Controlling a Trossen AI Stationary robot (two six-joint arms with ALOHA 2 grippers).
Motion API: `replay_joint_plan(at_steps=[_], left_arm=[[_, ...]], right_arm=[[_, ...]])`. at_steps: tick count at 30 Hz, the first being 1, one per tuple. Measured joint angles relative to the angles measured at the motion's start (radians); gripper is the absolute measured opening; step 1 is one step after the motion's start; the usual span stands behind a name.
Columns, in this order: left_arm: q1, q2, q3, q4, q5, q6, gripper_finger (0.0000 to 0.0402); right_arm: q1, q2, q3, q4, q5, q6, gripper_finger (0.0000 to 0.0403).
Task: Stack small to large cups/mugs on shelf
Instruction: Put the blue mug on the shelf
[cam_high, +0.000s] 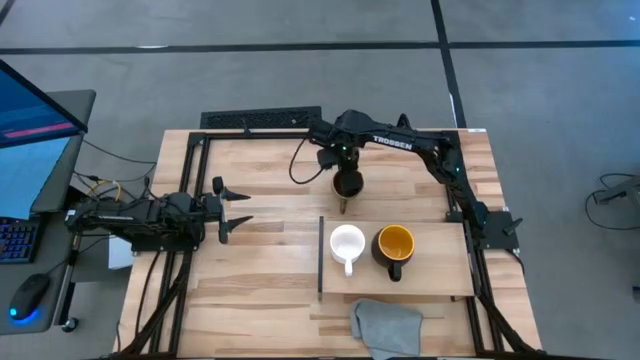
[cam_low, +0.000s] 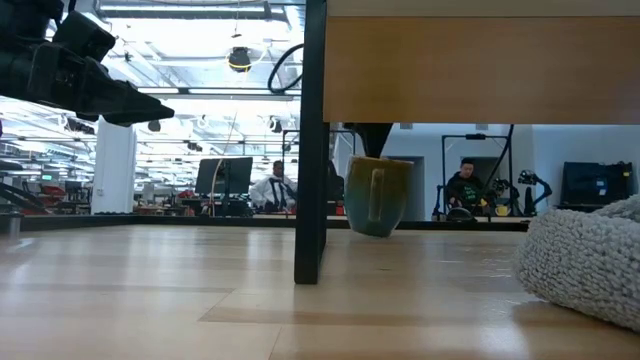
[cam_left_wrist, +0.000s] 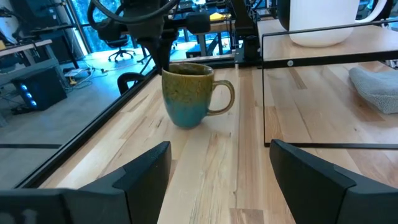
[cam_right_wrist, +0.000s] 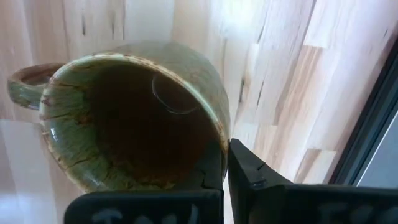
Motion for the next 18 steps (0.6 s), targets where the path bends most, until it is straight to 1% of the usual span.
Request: replay_joint_plan(at_steps=[4, 10, 15, 18], left_arm=[[0.0, 0.0, 0.0, 0.0, 0.0, 0.0, 0.0266], [0.0, 0.0, 0.0, 0.0, 0.0, -0.002, 0.0266], [0.0, 0.0, 0.0, 0.0, 0.0, -0.002, 0.0266], [0.0, 0.0, 0.0, 0.0, 0.0, -0.002, 0.0266]], right_arm=[[-0.002, -0.007, -0.026, 0.009, 0.001, 0.002, 0.0015], [0.001, -0.007, -0.029, 0.029, 0.004, 0.0, 0.0018], [0.002, -0.001, -0.033, 0.038, 0.009, 0.0, 0.0081], [0.003, -0.001, -0.033, 0.052, 0.009, 0.002, 0.0109]])
